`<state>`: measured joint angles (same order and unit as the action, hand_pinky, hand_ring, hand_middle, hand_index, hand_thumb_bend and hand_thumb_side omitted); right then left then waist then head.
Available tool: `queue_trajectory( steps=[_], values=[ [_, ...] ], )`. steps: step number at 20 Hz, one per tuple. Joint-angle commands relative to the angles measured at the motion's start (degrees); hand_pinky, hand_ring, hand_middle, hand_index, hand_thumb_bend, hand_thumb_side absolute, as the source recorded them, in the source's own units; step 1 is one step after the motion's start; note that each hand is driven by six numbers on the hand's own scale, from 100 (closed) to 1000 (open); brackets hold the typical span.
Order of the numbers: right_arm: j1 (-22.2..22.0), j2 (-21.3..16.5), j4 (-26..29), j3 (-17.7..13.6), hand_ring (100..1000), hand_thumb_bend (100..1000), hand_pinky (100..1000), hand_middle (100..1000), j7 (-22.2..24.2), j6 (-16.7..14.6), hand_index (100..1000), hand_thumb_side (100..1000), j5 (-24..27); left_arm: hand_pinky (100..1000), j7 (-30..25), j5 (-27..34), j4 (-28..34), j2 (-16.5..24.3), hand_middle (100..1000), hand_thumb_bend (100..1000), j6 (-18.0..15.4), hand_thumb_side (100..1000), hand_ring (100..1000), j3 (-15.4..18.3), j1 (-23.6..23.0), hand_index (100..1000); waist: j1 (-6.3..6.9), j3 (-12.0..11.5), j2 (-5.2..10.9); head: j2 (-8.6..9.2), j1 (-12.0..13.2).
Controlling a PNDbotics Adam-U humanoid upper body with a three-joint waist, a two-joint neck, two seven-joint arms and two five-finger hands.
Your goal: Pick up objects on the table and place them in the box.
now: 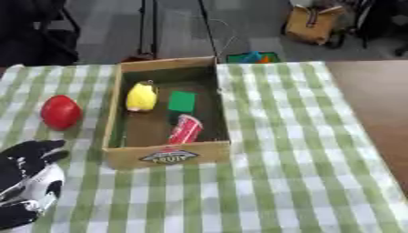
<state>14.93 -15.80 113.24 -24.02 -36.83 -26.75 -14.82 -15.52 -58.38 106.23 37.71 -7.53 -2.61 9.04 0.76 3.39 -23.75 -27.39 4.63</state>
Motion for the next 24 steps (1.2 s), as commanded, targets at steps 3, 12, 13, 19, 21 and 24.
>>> queue_trajectory(
  steps=[3, 12, 13, 19, 21, 24],
  values=[
    [0.3, -0.6, 1.4, -0.6, 533, 100, 546, 499, -0.7, -0.3, 557, 727, 0.2, 1000, -1.0, 1.9, -1.0, 0.9, 1000, 100, -0.6, 1000, 1000, 0.6, 0.7, 1000, -0.05, 0.0, 0.89, 0.87, 0.2],
    [0.3, -0.6, 1.4, -0.7, 532, 100, 546, 495, -0.9, -0.3, 552, 722, 0.2, 925, -0.9, 3.2, -3.0, 0.7, 1000, 100, -0.9, 1000, 1000, 0.7, 1.3, 1000, -0.17, 0.2, 0.72, 1.09, 0.2],
    [0.2, -0.5, 1.4, -0.7, 532, 100, 546, 495, -0.9, -0.2, 552, 722, 0.2, 925, -1.0, 3.3, -3.3, 0.7, 1000, 100, -0.9, 1000, 1000, 0.7, 1.3, 1000, -0.17, 0.2, 0.71, 1.11, 0.2],
    [0.3, -0.5, 1.4, -0.7, 532, 100, 547, 493, -1.3, -0.3, 550, 714, 0.4, 891, -1.6, 3.4, -4.6, 0.7, 1000, 100, -1.0, 1000, 1000, 0.5, 1.6, 1000, -0.23, 0.3, 0.62, 1.19, 0.3],
    [0.3, -0.5, 1.4, -0.8, 532, 100, 547, 492, -1.5, -0.2, 550, 711, 0.4, 880, -2.6, 3.5, -5.0, 0.7, 1000, 100, -1.3, 1000, 998, 0.3, 1.6, 1000, -0.21, 0.3, 0.58, 1.14, 0.3],
    [0.2, -0.5, 1.4, -0.8, 532, 100, 547, 491, -1.8, -0.1, 548, 707, 0.4, 874, -5.3, 4.1, -4.8, 0.8, 1000, 100, -1.7, 1000, 999, 0.2, 1.5, 1000, -0.19, 0.2, 0.58, 1.01, 0.3]
  ],
)
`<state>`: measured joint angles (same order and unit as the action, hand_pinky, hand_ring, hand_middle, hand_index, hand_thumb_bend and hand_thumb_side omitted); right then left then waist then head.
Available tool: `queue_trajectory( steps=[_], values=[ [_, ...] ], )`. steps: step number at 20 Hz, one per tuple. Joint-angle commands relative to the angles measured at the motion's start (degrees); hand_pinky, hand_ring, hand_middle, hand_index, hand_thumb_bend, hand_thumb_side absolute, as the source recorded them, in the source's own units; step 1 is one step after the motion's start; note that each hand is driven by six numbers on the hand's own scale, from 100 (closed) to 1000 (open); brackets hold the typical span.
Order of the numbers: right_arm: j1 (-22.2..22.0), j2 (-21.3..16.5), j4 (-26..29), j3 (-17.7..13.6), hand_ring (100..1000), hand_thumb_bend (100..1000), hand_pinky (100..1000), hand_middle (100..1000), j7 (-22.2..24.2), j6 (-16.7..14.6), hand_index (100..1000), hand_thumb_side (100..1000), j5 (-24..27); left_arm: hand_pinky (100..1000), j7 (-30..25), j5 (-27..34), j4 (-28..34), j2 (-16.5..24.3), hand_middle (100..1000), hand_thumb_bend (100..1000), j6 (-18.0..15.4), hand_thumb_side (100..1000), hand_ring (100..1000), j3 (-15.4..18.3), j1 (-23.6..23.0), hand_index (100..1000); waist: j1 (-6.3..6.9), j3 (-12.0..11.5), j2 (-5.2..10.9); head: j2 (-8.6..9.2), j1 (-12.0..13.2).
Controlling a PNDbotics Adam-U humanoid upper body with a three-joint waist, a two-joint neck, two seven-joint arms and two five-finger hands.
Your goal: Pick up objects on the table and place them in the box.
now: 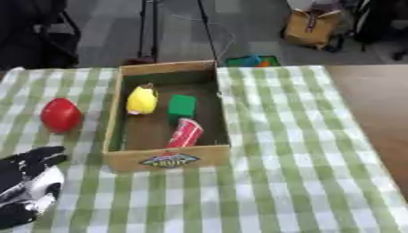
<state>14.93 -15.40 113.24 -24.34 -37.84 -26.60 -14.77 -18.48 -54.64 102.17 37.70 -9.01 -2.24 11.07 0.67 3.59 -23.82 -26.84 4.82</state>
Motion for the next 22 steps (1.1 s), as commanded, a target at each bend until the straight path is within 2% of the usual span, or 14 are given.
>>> queue_trajectory(
  steps=[1, 2, 8, 10, 16, 20, 21, 22],
  values=[
    [0.3, -0.9, 1.4, -0.4, 532, 100, 547, 490, -0.8, -0.2, 548, 706, 0.3, 872, -3.7, 0.8, -0.6, 0.9, 1000, 100, -0.4, 1000, 1000, -0.4, -0.5, 1000, -0.08, 0.0, 0.65, 0.45, 0.2],
    [0.3, -0.9, 1.4, -0.4, 532, 100, 547, 490, -0.8, -0.2, 548, 705, 0.3, 873, -4.9, 1.3, -0.5, 0.9, 1000, 106, -0.5, 1000, 1000, -0.4, -0.4, 1000, -0.07, 0.0, 0.67, 0.44, 0.1],
    [0.3, -0.9, 1.4, -0.4, 531, 100, 548, 485, -1.3, 0.0, 544, 692, 0.4, 892, -9.1, 2.8, -0.6, 0.9, 1000, 317, -0.1, 1000, 1000, -0.1, -0.2, 1000, -0.01, 0.2, 0.68, 0.60, 0.1],
    [0.3, -0.9, 1.4, -0.4, 530, 100, 547, 484, -1.4, 0.1, 543, 692, 0.5, 891, -9.7, 3.4, -0.7, 1.0, 1000, 348, 0.1, 1000, 1000, -0.1, -0.1, 1000, 0.02, 0.2, 0.66, 0.61, 0.1],
    [0.3, -0.9, 1.4, -0.4, 530, 100, 548, 482, -1.6, 0.2, 541, 690, 0.6, 851, -10.0, 2.8, -1.3, 1.0, 1000, 360, 0.3, 1000, 990, -0.1, 0.1, 1000, 0.11, 0.2, 0.62, 0.80, 0.1],
    [0.3, -0.9, 1.4, -0.4, 530, 100, 547, 480, -1.6, 0.2, 540, 690, 0.6, 811, -9.5, 1.9, -1.6, 1.0, 1000, 338, 0.3, 1000, 978, -0.1, 0.3, 1000, 0.12, 0.2, 0.57, 0.86, 0.0],
    [0.3, -0.9, 1.4, -0.4, 530, 100, 548, 479, -1.6, 0.2, 539, 690, 0.6, 745, -9.2, 1.6, -1.7, 0.9, 1000, 319, 0.4, 1000, 964, -0.1, 0.3, 1000, 0.11, 0.2, 0.55, 0.88, 0.0],
    [0.3, -0.9, 1.4, -0.4, 530, 100, 548, 479, -1.6, 0.2, 539, 690, 0.6, 745, -8.9, 1.3, -1.7, 0.9, 1000, 319, 0.5, 1000, 964, -0.1, 0.3, 1000, 0.10, 0.2, 0.54, 0.90, 0.0]
  ],
)
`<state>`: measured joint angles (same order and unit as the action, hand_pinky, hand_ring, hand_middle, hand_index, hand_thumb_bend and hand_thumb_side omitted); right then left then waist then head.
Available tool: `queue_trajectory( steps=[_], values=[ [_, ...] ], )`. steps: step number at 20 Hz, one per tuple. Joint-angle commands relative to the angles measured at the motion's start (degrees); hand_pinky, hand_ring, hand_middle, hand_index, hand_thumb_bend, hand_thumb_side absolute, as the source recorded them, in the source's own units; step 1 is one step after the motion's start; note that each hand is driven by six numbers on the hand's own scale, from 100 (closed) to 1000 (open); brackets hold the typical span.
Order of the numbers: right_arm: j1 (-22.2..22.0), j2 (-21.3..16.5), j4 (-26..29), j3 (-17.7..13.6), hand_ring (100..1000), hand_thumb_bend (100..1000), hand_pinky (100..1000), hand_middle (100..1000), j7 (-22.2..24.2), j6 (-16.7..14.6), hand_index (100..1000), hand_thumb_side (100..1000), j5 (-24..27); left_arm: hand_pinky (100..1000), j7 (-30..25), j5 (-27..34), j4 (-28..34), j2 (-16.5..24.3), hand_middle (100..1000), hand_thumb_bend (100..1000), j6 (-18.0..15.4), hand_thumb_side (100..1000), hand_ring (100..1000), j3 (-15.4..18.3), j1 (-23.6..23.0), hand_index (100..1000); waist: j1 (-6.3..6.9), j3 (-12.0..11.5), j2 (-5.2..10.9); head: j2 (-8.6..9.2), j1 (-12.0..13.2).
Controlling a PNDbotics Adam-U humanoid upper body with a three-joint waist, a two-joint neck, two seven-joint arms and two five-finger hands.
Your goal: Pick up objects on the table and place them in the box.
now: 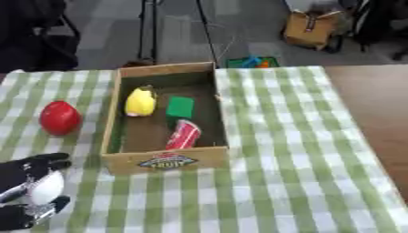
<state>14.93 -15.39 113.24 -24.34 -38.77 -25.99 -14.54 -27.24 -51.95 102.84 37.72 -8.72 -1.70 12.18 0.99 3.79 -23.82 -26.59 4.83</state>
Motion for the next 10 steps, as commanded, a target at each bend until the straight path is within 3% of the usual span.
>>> queue_trajectory(
  steps=[1, 3, 10],
  values=[
    [0.3, -0.9, 1.4, -0.4, 530, 100, 548, 477, -0.7, -0.4, 539, 690, 0.4, 634, 0.2, -1.7, -2.5, 0.8, 1000, 297, 0.3, 1000, 935, -0.6, -0.7, 1000, -0.24, 0.0, 0.51, 0.67, 0.0],
    [0.3, -0.9, 1.4, -0.5, 530, 100, 548, 477, -0.8, -0.4, 538, 688, 0.4, 539, 1.1, -2.5, -2.4, 0.8, 1000, 288, 0.4, 961, 911, -0.5, -0.6, 1000, -0.28, 0.0, 0.48, 0.72, 0.0],
    [0.3, -0.9, 1.4, -0.5, 530, 100, 550, 474, -1.0, -0.4, 537, 686, 0.4, 468, 3.7, -5.5, -2.9, 0.6, 1000, 244, 0.2, 808, 881, -0.7, -0.7, 1000, -0.35, -0.1, 0.39, 0.70, -0.1]
  ],
)
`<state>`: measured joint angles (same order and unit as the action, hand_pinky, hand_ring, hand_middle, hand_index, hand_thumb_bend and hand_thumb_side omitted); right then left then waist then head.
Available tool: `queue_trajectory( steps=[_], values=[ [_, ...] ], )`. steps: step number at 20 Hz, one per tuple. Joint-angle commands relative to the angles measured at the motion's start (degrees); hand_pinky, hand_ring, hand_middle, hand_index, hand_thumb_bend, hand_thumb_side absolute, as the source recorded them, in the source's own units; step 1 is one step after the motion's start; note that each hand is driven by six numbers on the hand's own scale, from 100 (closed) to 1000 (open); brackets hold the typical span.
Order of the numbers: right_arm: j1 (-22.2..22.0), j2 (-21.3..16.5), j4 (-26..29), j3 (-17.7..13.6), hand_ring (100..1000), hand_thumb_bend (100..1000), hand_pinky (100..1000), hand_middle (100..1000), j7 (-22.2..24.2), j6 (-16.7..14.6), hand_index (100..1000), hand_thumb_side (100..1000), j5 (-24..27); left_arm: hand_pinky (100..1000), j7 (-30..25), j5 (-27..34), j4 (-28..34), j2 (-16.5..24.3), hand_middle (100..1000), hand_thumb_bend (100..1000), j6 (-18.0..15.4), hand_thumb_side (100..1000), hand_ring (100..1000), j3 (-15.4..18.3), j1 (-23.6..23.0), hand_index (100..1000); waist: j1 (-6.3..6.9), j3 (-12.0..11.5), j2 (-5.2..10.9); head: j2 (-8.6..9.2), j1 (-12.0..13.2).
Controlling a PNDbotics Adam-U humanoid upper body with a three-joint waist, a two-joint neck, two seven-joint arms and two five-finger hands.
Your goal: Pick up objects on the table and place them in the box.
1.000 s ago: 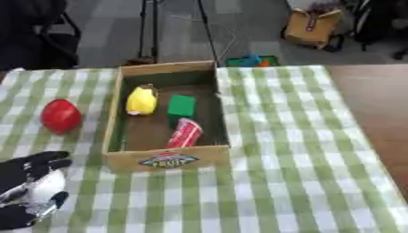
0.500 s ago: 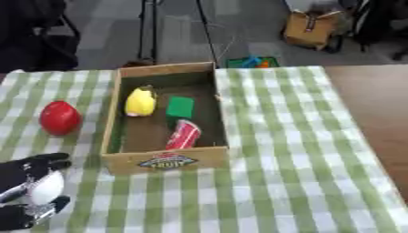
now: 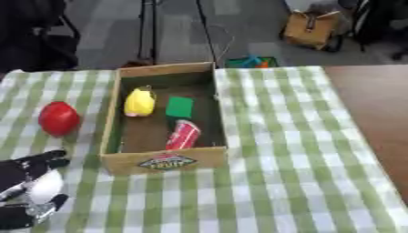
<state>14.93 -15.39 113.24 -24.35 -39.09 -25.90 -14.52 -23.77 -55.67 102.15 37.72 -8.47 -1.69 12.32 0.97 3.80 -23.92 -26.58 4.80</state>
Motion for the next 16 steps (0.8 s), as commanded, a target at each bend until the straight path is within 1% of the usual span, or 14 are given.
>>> queue_trajectory(
  steps=[1, 3, 6, 9, 12, 16],
  values=[
    [0.3, -0.9, 1.4, -0.5, 529, 100, 550, 473, -0.7, -0.5, 536, 686, 0.4, 451, 0.5, -2.3, -2.3, 0.6, 1000, 215, 0.0, 729, 866, -0.7, -0.8, 1000, -0.34, -0.1, 0.47, 0.68, -0.1],
    [0.3, -0.9, 1.4, -0.6, 529, 100, 550, 472, -0.8, -0.4, 535, 684, 0.4, 451, 0.9, -3.4, -2.5, 0.6, 1000, 200, -0.1, 684, 864, -0.7, -0.9, 1000, -0.36, -0.1, 0.42, 0.69, -0.1],
    [0.3, -0.9, 1.4, -0.6, 528, 100, 549, 470, -1.0, -0.4, 534, 679, 0.5, 454, 1.3, -4.5, -2.7, 0.6, 1000, 197, -0.5, 665, 865, -0.9, -1.0, 1000, -0.37, -0.1, 0.39, 0.65, -0.1],
    [0.3, -0.9, 1.4, -0.6, 528, 100, 551, 468, -1.1, -0.3, 533, 676, 0.6, 438, 1.2, -4.7, -2.8, 0.5, 1000, 158, -0.8, 601, 846, -1.0, -1.1, 1000, -0.36, -0.2, 0.38, 0.67, -0.1],
    [0.4, -0.9, 1.4, -0.6, 528, 100, 551, 467, -1.3, -0.2, 532, 671, 0.7, 423, 1.1, -4.6, -3.1, 0.5, 1000, 156, -0.9, 611, 840, -1.0, -1.1, 1000, -0.36, -0.2, 0.37, 0.77, -0.2],
    [0.4, -0.9, 1.4, -0.7, 528, 100, 551, 465, -1.7, -0.2, 532, 670, 0.7, 388, 0.5, -4.4, -3.4, 0.4, 1000, 152, -1.2, 606, 829, -1.0, -1.0, 964, -0.34, -0.2, 0.32, 0.76, -0.3]
  ],
)
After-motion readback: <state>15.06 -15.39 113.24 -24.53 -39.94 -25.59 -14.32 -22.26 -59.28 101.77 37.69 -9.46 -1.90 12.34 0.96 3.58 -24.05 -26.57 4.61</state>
